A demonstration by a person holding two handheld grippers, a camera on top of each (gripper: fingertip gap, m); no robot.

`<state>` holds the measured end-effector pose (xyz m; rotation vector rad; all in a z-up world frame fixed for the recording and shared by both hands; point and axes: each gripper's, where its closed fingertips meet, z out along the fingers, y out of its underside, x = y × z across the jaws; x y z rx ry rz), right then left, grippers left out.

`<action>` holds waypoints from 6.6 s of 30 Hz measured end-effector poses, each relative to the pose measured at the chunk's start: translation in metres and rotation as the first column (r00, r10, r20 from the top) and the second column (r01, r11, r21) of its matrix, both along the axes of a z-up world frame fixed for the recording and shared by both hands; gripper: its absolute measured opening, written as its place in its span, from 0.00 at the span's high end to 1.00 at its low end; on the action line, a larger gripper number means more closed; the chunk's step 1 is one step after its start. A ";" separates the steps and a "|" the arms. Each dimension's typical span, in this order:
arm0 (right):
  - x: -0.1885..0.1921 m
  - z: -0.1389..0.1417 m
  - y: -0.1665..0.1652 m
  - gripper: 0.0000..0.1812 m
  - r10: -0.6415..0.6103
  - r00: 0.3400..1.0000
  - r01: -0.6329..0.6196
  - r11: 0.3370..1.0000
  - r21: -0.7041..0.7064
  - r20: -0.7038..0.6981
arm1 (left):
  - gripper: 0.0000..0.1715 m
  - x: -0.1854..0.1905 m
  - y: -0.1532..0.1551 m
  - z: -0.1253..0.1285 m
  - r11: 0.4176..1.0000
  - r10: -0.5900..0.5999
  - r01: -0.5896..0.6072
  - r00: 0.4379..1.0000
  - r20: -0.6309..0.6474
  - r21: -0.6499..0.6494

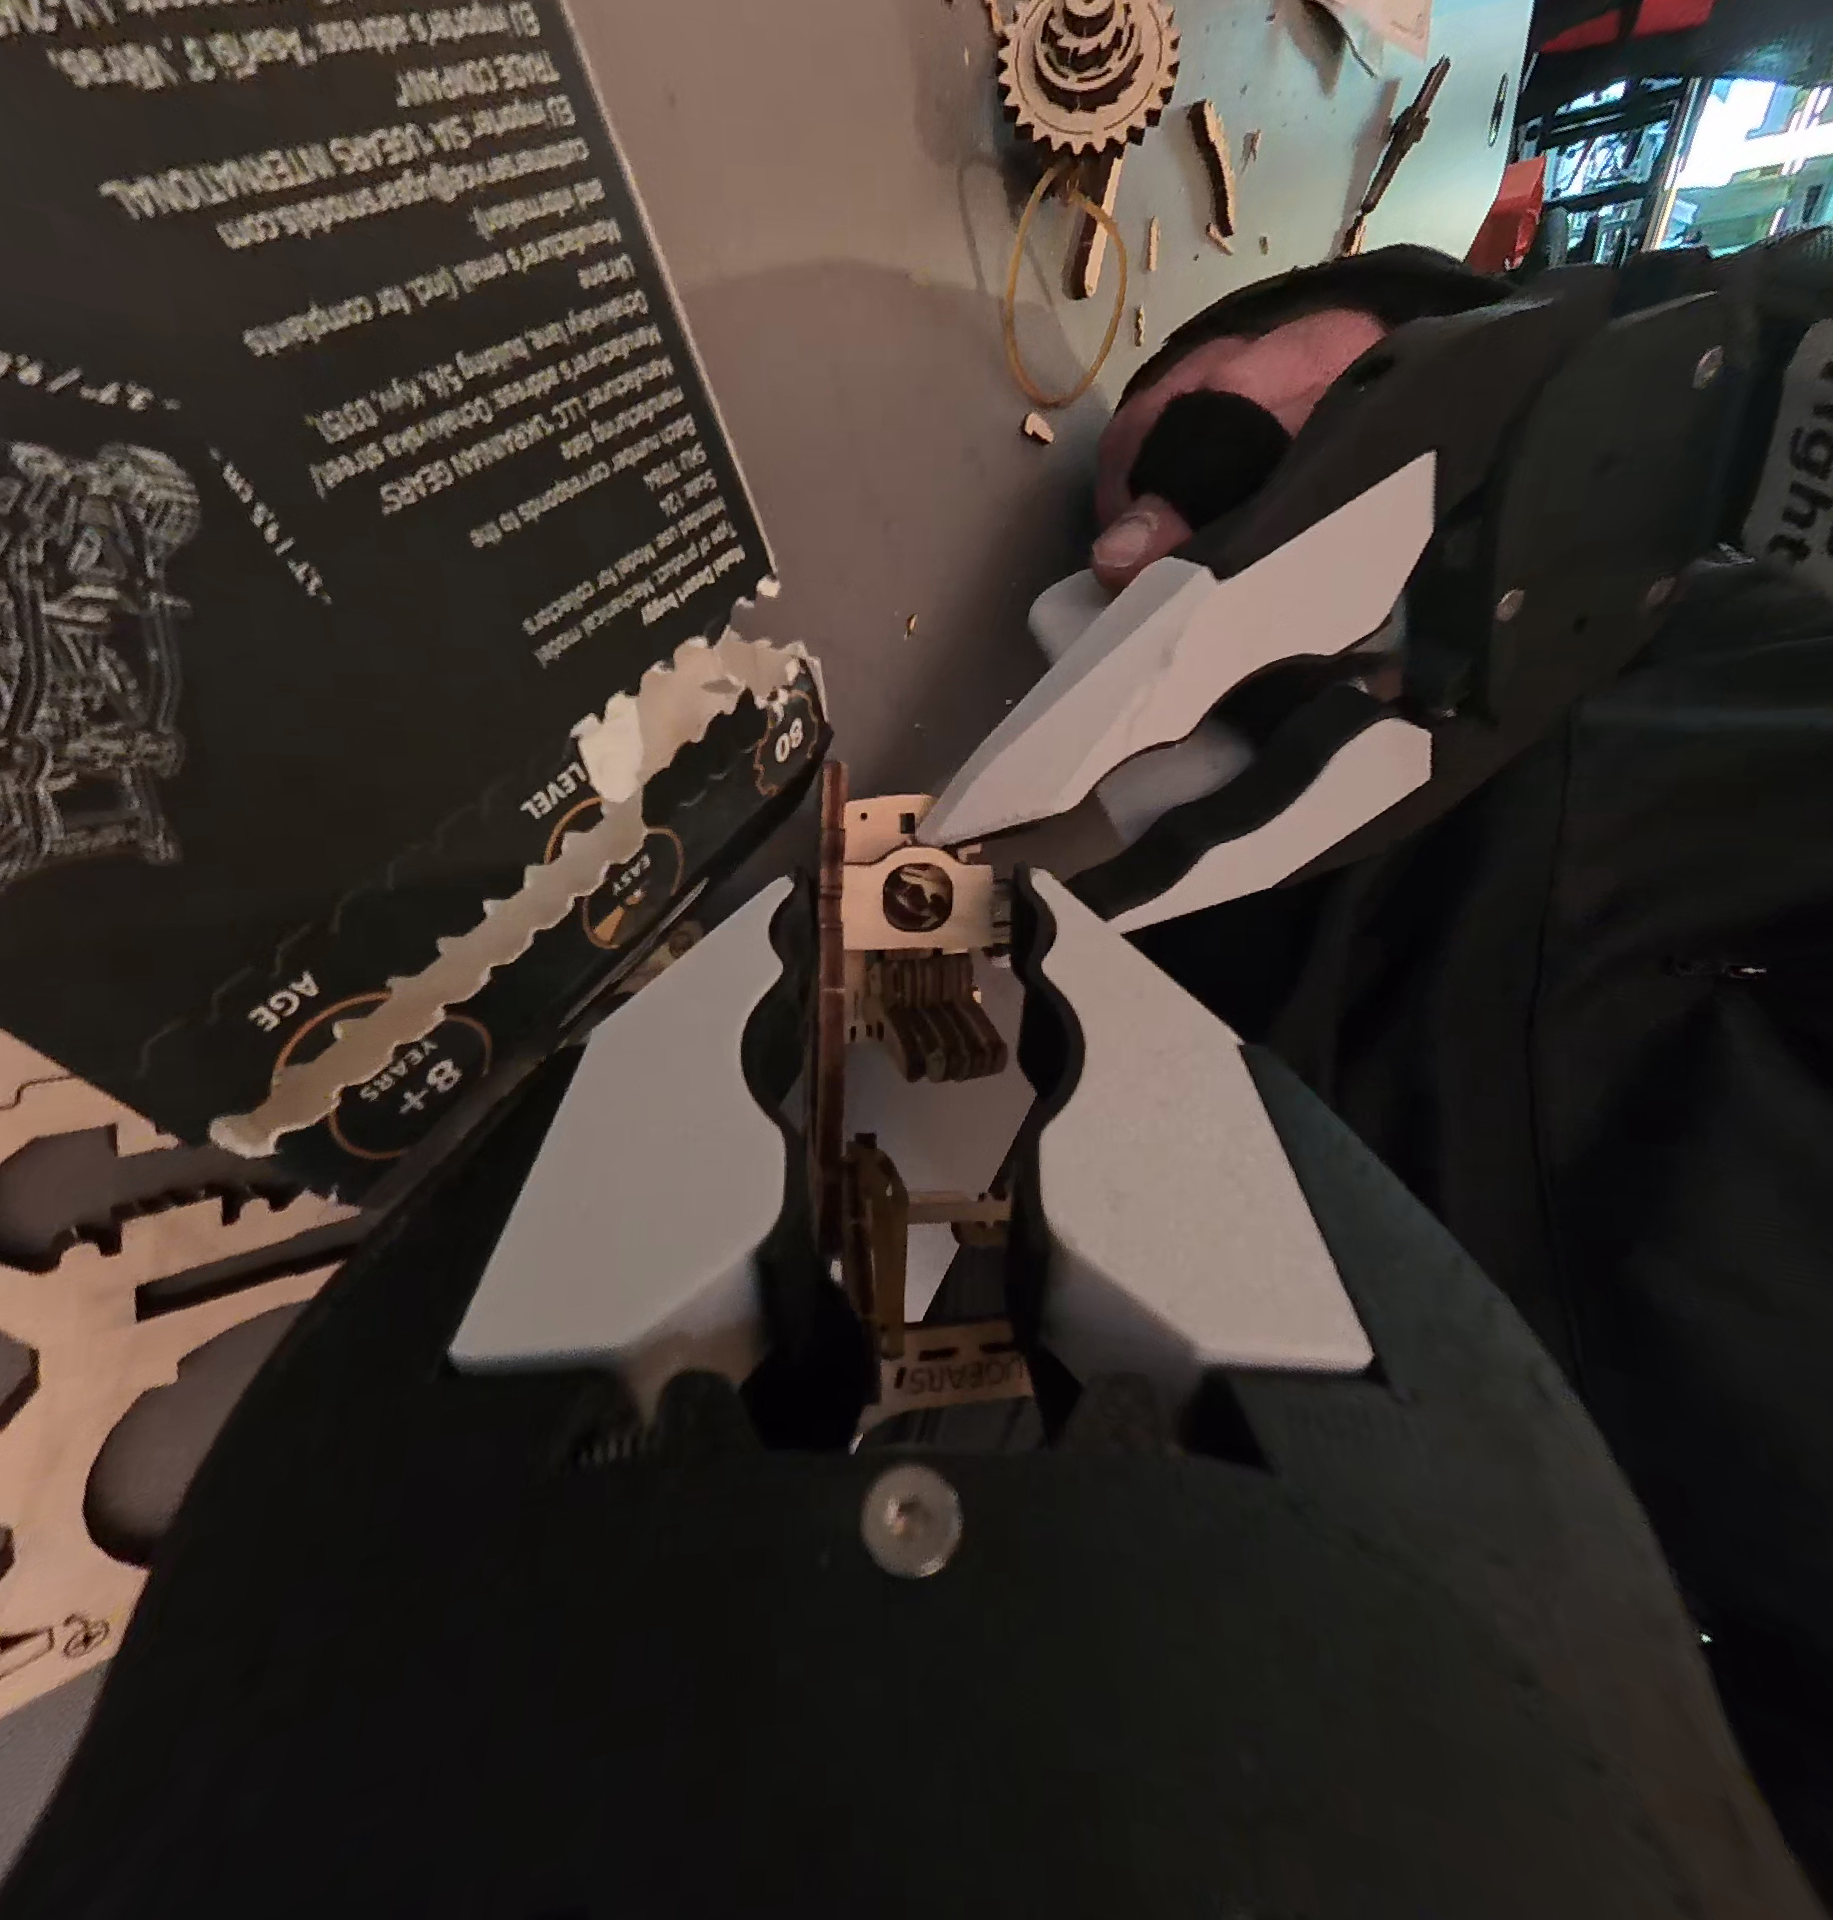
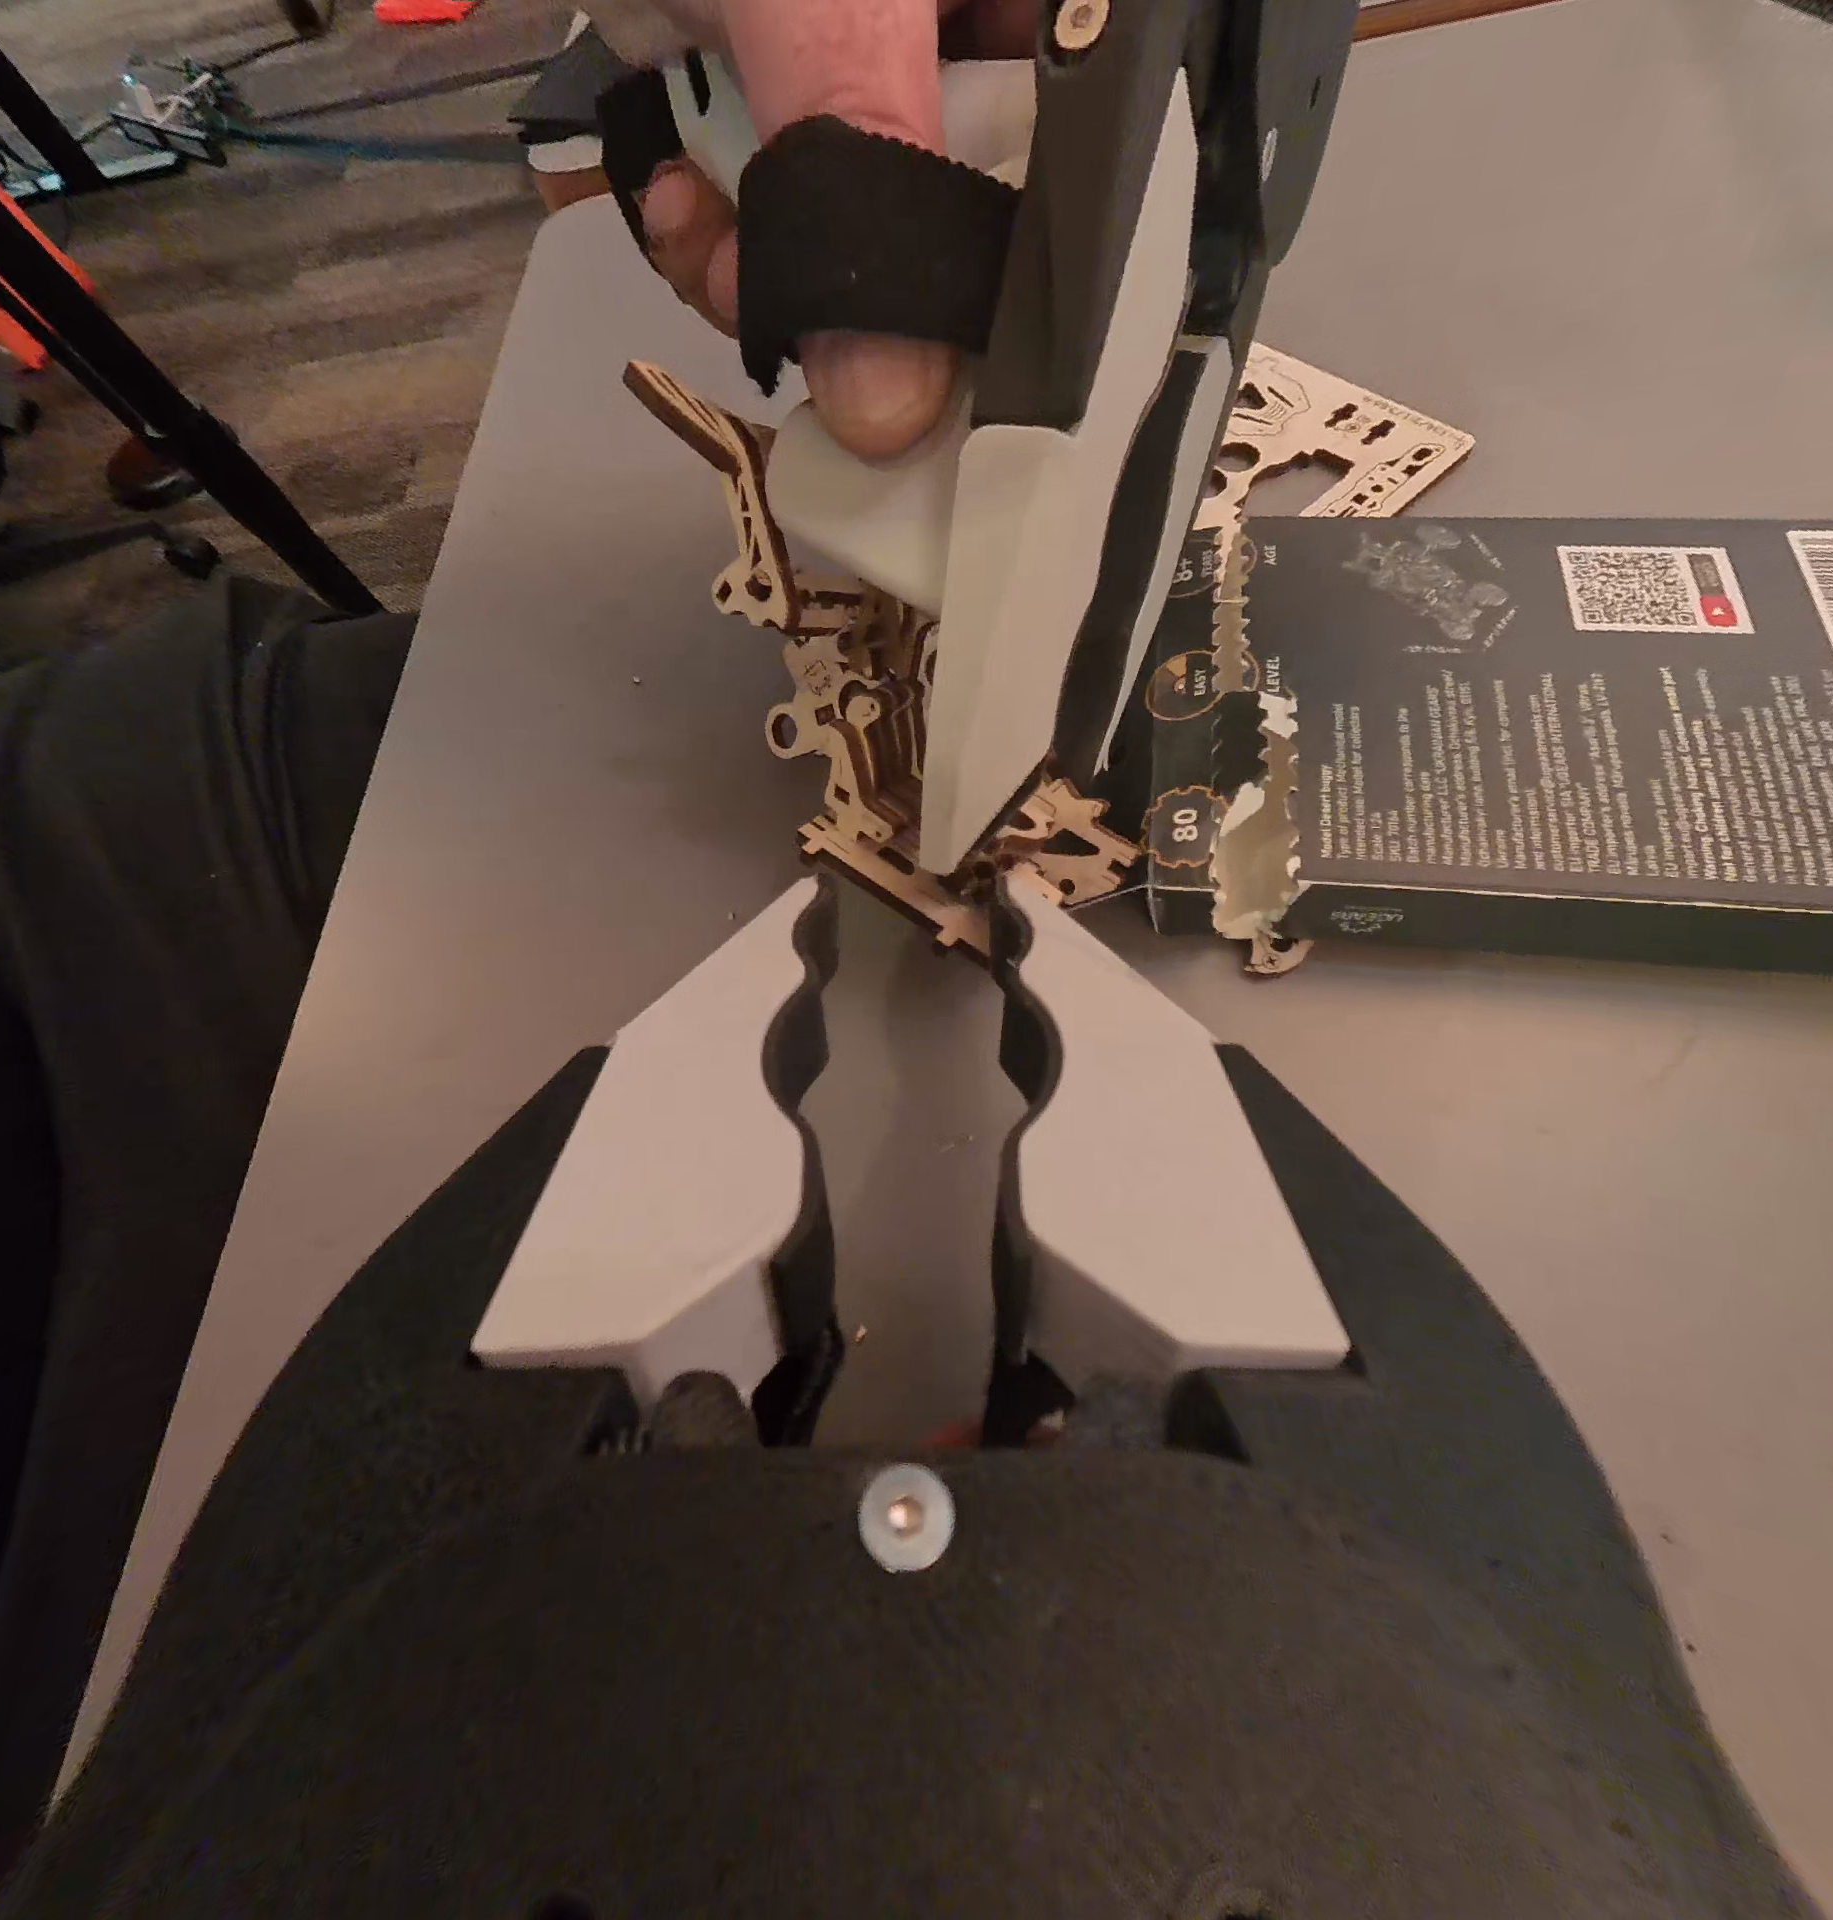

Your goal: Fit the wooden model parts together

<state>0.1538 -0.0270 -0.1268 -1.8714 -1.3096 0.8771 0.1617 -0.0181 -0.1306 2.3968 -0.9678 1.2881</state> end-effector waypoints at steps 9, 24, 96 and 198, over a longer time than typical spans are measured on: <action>0.001 0.004 0.000 0.81 -0.006 1.000 0.006 1.000 0.007 -0.014 | 0.79 0.000 0.003 0.001 1.000 0.007 -0.008 1.000 0.003 0.023; 0.016 0.008 0.025 0.92 -0.207 0.978 0.209 0.977 0.038 -0.031 | 0.80 0.022 0.013 0.014 0.988 0.134 -0.140 0.986 0.104 0.062; 0.067 0.004 0.024 0.91 0.237 0.923 -0.287 0.949 0.133 0.303 | 0.80 0.049 0.014 0.006 0.996 -0.053 0.061 0.990 0.128 -0.062; 0.067 -0.024 -0.003 0.97 0.055 0.986 -0.032 0.990 -0.139 0.160 | 0.79 0.057 -0.007 -0.012 0.953 -0.199 0.186 0.980 0.031 0.240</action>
